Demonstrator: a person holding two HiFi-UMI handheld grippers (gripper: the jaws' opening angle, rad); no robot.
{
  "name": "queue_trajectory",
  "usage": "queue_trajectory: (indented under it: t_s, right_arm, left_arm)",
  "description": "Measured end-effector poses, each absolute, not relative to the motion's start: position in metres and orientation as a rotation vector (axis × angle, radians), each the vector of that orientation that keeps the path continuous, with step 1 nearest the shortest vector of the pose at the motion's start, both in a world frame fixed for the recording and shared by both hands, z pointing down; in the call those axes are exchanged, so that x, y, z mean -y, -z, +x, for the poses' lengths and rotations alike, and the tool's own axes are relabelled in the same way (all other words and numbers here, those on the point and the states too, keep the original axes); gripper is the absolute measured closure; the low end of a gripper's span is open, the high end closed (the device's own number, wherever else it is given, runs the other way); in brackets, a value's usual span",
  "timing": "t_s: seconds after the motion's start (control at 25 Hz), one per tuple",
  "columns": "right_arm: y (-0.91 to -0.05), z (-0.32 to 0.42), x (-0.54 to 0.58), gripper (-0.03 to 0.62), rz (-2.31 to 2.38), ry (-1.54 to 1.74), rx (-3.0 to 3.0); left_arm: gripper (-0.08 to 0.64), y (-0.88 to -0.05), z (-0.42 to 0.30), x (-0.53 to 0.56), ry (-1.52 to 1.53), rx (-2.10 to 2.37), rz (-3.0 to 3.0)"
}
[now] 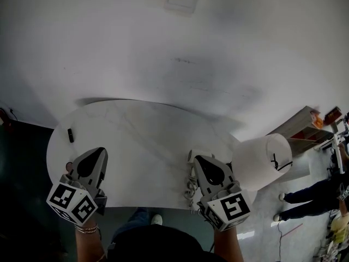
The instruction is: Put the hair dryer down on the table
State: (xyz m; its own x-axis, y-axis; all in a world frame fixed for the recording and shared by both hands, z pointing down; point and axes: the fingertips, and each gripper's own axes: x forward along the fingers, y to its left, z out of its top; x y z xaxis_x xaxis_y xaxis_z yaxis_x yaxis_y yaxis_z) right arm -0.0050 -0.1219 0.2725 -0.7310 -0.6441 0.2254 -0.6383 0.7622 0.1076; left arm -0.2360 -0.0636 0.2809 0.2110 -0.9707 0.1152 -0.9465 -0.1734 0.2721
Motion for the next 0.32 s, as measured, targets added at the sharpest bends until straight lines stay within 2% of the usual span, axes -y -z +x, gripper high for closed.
queue_trajectory:
  t_s: [0.32]
  right_arm:
    - [-0.271, -0.0078, 0.1214, 0.574, 1.034, 0.028, 2.683]
  left_arm:
    - [0.543, -0.2801, -0.2382, 0.0631, 0.128, 1.803, 2.215]
